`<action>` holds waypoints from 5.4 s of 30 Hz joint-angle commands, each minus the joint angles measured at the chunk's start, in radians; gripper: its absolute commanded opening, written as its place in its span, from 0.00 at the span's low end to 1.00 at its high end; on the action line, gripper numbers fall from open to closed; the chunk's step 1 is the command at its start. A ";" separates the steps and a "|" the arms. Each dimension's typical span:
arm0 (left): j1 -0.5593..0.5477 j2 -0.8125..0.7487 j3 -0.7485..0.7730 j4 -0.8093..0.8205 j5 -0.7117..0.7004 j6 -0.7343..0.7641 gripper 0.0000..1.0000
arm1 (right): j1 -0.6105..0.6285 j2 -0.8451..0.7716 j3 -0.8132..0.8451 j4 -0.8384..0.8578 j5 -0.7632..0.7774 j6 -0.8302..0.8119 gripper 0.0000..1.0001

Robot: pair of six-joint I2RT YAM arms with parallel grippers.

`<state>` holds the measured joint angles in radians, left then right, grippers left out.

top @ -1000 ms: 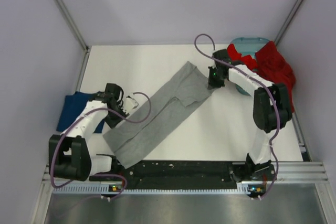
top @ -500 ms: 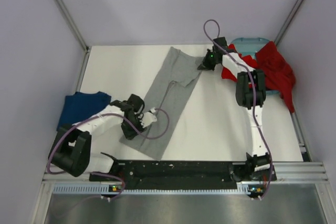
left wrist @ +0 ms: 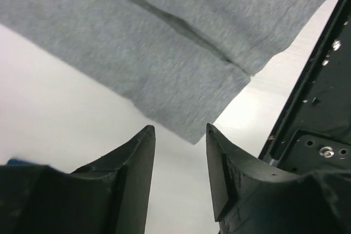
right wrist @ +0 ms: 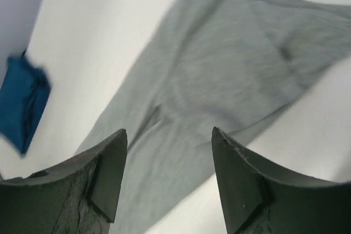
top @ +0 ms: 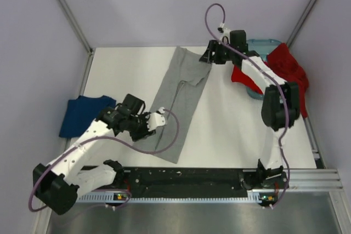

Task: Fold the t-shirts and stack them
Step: Rotate the tshirt 75 degrees, then grab the bottom of the folded rectangular tshirt with both arms, then fold the folded rectangular tshirt in 1/3 of the way, then grab one side of the 2/3 rectangular tshirt with both arms

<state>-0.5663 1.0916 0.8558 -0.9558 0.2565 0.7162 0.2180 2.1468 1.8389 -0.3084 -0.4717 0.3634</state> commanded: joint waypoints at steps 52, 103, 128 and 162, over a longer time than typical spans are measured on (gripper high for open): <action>0.200 -0.104 -0.382 0.105 -0.016 0.483 0.00 | 1.044 -0.544 -1.100 0.509 0.186 -0.963 0.56; 0.209 0.861 0.726 0.255 -0.145 0.028 0.00 | 0.256 -0.335 -0.807 0.580 0.033 -0.265 0.00; 0.264 0.603 0.642 0.218 0.166 0.190 0.47 | 0.340 -0.658 -0.959 0.545 0.081 -0.758 0.51; 0.172 0.498 0.046 0.387 -0.023 0.416 0.00 | 0.693 -0.580 -1.047 0.316 0.384 -1.048 0.00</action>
<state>-0.3847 1.6211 0.8986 -0.4477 0.2855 1.1790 0.8886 1.6554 0.7555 0.1284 -0.1059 -0.7738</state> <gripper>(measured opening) 0.017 0.021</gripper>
